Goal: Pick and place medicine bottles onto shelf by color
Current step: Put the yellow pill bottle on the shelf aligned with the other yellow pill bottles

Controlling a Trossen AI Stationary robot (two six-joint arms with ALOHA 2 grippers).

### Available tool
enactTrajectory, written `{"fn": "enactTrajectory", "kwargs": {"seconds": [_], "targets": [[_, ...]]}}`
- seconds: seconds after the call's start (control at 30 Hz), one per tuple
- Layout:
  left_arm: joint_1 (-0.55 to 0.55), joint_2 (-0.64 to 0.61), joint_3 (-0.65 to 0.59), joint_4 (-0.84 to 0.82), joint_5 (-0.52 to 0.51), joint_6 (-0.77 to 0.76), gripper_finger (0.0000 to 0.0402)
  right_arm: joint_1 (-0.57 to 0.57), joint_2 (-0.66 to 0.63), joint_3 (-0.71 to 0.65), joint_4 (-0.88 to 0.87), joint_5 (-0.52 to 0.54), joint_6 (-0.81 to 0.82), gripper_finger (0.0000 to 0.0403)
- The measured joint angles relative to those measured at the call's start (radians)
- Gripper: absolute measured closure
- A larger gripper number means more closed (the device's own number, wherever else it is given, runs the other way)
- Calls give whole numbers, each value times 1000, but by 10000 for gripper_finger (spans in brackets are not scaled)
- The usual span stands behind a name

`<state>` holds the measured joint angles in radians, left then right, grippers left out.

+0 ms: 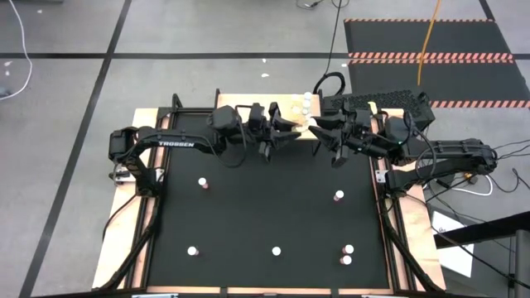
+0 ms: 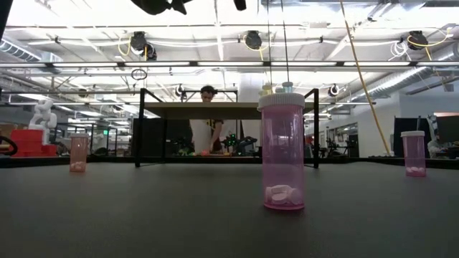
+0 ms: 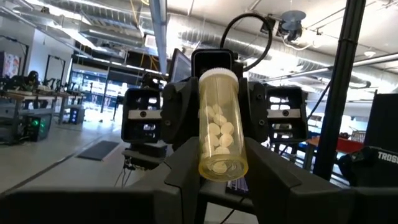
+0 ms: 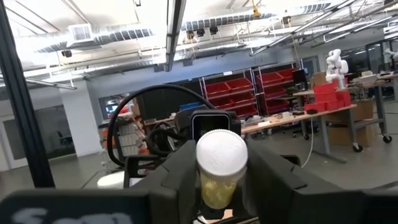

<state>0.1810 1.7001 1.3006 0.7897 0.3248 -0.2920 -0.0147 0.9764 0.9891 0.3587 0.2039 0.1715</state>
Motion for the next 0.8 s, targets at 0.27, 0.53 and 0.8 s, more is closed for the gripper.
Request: {"fn": "enactTrajectory", "kwargs": {"seconds": [0.27, 0.53, 0.8], "targets": [[2, -2, 1, -130, -45, -19, 265, -19, 0, -1, -47, 4, -29, 286], [33, 0, 1, -520, -50, 36, 166, -83, 17, 71, -302, 60, -61, 290], [61, -19, -1, -1032, -180, 38, 105, -133, 174, 83, -471, 144, -54, 284]]}}
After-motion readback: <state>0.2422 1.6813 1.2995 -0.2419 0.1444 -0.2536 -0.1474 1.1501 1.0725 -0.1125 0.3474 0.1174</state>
